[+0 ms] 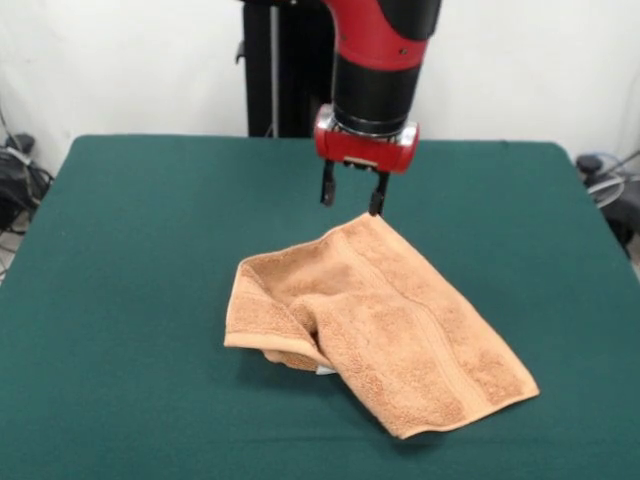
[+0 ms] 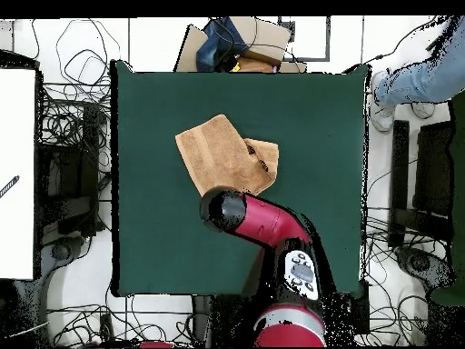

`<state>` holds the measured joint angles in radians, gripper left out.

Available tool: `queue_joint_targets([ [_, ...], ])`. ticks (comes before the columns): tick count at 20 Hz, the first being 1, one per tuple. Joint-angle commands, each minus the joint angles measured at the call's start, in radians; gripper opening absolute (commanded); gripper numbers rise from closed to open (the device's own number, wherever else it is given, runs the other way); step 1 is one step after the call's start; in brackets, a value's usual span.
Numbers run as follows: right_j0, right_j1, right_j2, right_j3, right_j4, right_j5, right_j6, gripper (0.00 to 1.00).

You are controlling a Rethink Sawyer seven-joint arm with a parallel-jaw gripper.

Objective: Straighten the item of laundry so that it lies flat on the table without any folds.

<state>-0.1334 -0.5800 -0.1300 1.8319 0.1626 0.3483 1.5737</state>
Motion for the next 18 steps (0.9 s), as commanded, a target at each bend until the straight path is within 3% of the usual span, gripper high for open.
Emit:
queue_joint_targets([
  [1,-0.002,-0.017,0.074,0.124,0.008,-0.147,0.237,1.0],
  [9,-0.019,-0.027,0.082,0.17,0.006,-0.169,0.218,1.0],
  [18,-0.036,0.002,0.099,0.125,0.022,-0.155,0.197,1.0],
])
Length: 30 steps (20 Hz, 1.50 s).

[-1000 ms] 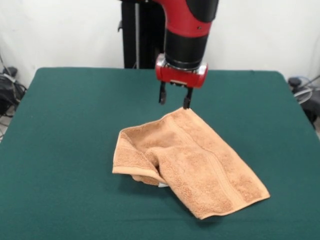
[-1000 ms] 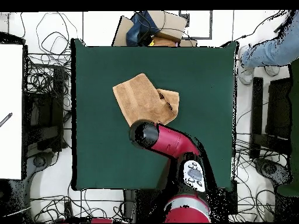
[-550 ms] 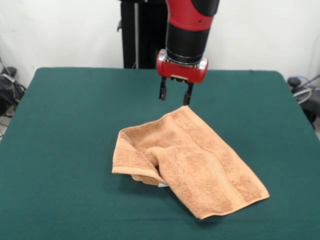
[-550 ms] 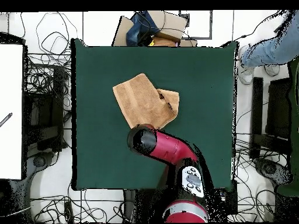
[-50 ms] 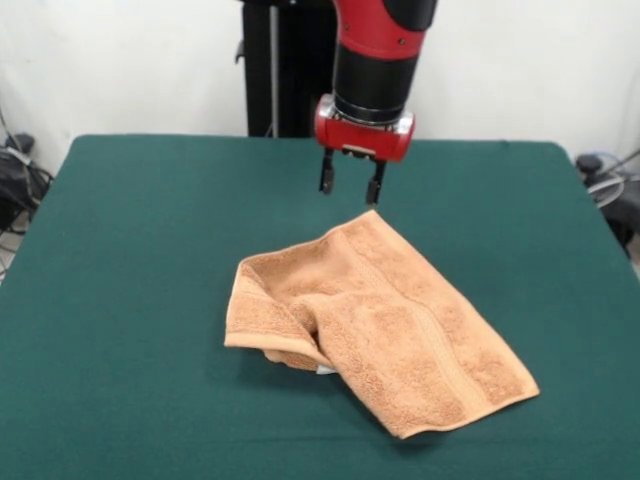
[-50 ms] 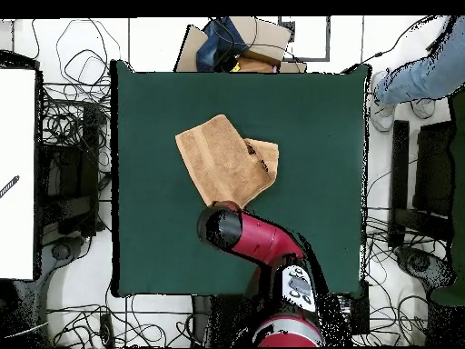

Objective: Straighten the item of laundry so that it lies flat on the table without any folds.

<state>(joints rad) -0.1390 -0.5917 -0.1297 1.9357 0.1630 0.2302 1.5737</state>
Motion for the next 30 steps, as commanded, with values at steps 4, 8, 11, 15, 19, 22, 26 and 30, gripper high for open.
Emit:
queue_joint_targets([
  [4,-0.045,0.042,0.106,-0.015,0.028,-0.033,0.189,1.0],
  [8,-0.02,0.055,0.077,-0.079,0.047,0.027,0.194,1.0],
  [11,-0.009,0.072,0.06,-0.129,0.06,0.061,0.198,1.0],
  [15,-0.008,0.102,0.057,-0.166,0.078,0.061,0.207,1.0],
  [19,-0.011,0.122,0.053,-0.2,0.088,0.08,0.204,1.0],
  [22,-0.008,0.121,0.044,-0.217,0.091,0.1,0.202,1.0],
  [26,-0.001,0.118,0.032,-0.238,0.098,0.133,0.203,1.0],
  [30,-0.001,0.126,0.03,-0.267,0.104,0.149,0.202,1.0],
])
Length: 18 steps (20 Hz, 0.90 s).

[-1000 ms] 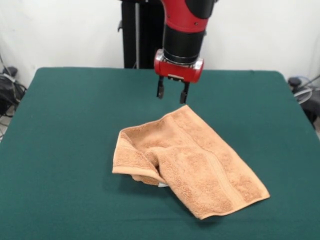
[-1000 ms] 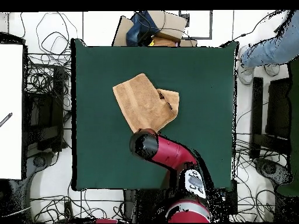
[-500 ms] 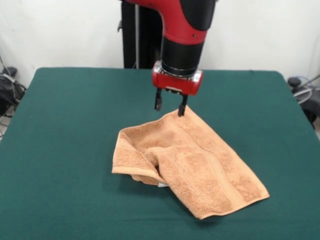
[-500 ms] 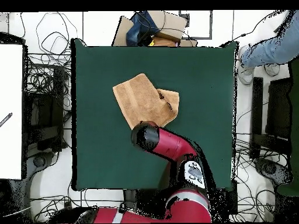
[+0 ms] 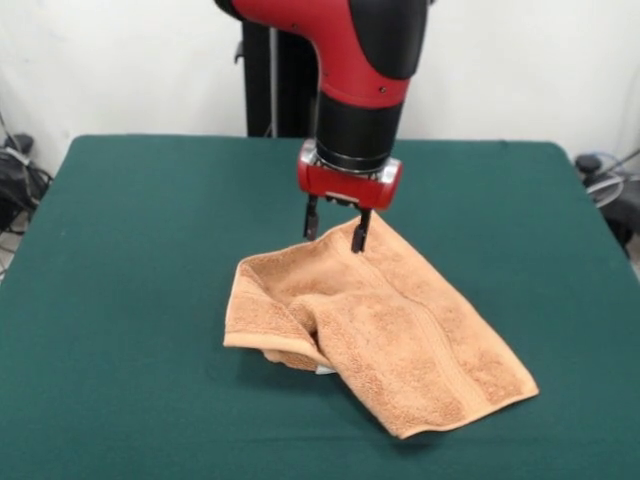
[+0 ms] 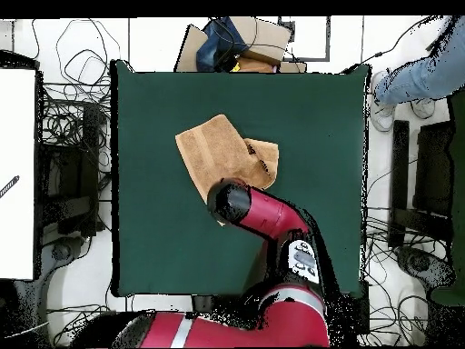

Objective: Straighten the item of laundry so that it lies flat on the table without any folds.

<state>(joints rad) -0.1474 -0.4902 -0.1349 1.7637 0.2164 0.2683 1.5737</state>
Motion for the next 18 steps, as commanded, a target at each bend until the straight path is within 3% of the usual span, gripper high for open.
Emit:
queue_joint_targets([
  [1,0.008,0.029,0.036,-0.101,0.053,0.112,0.204,1.0],
  [18,-0.002,0.055,0.036,-0.151,0.053,0.129,0.208,1.0],
])
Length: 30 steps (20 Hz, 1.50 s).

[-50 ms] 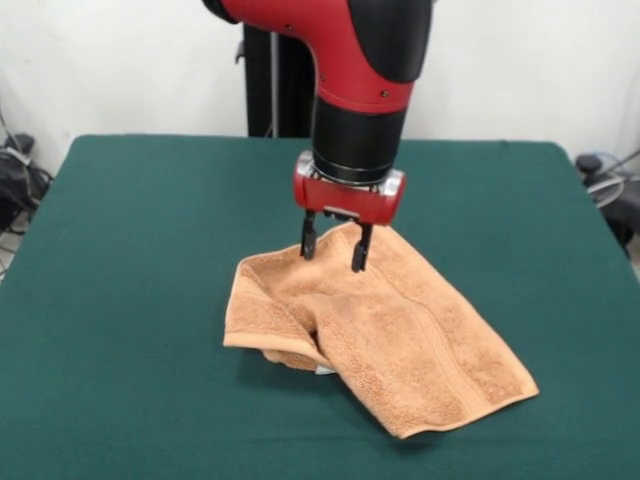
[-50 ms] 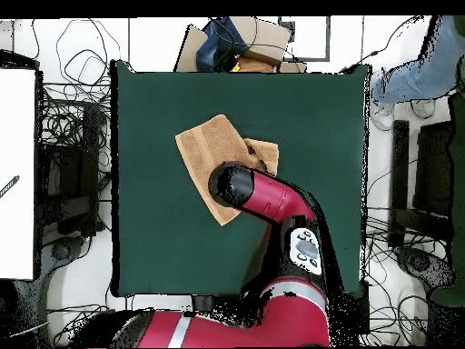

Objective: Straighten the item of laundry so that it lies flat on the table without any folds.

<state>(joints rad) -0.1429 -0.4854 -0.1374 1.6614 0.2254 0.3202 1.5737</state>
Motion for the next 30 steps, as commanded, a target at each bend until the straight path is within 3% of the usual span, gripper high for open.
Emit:
queue_joint_targets([
  [1,-0.008,0.054,0.039,-0.052,0.042,0.076,0.206,1.0],
  [22,-0.037,0.141,0.048,-0.117,0.025,0.019,0.184,1.0],
  [30,-0.007,0.06,0.021,-0.09,0.036,0.113,0.208,1.0],
])
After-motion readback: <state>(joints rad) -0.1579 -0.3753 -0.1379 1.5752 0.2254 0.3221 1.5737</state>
